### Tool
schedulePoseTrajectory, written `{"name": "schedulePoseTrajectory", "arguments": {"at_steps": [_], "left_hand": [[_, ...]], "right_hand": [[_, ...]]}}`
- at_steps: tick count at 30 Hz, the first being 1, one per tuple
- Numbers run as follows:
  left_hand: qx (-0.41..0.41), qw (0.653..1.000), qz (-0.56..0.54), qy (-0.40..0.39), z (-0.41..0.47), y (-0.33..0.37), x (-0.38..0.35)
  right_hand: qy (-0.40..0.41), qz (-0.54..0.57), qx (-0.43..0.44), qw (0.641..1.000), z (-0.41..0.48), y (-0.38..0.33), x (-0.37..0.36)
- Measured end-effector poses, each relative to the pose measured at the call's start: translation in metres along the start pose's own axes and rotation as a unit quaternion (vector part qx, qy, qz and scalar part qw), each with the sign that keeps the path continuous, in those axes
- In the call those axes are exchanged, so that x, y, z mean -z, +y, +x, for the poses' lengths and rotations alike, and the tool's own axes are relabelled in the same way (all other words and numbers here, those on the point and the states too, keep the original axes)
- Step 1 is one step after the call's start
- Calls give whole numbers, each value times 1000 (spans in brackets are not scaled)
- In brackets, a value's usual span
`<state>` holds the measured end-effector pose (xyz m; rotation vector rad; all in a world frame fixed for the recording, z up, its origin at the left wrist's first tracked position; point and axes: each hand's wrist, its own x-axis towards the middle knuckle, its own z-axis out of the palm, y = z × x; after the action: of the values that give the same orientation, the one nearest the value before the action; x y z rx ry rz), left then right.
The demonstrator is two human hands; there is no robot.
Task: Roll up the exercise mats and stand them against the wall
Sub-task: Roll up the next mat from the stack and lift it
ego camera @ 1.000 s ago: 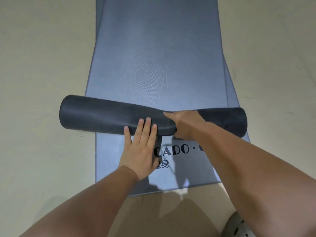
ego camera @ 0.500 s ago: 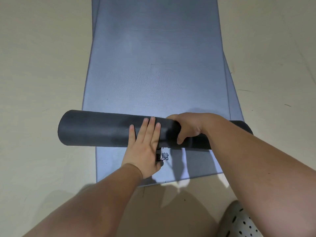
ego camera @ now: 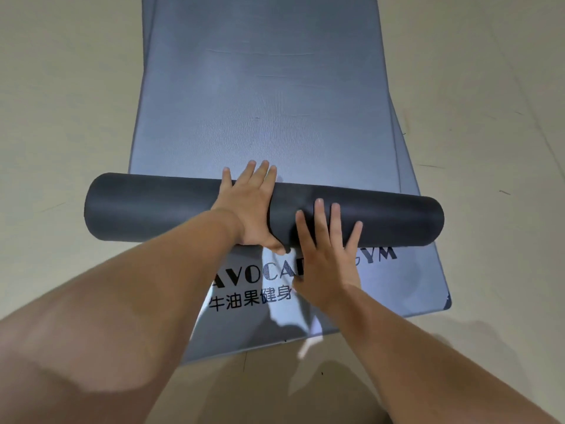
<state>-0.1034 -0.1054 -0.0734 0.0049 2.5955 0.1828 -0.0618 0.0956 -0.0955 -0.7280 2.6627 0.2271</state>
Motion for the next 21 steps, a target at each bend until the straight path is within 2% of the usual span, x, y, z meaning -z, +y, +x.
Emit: {"name": "schedulePoseTrajectory", "arguments": {"at_steps": [3,6,8,13,18,21], "left_hand": [[29,998,2,53,-5,3,-7],[40,988,27,147,-24,3,-30],[39,984,47,166,-35,1,-49],[80,989,50,116,-19,2,-48],[81,991,58,85,15,-12,-10],[81,992,70,66,31,-19,7]], "right_hand": [[-3,-18,7,1000,19,7,2],[-16,-18,13,1000,51,17,18],[-29,3,23,999,76,28,33],[-50,37,62,996,118,48,61],[78,-19,54,995,102,41,41],[71,-23,18,997,108,33,37]]}}
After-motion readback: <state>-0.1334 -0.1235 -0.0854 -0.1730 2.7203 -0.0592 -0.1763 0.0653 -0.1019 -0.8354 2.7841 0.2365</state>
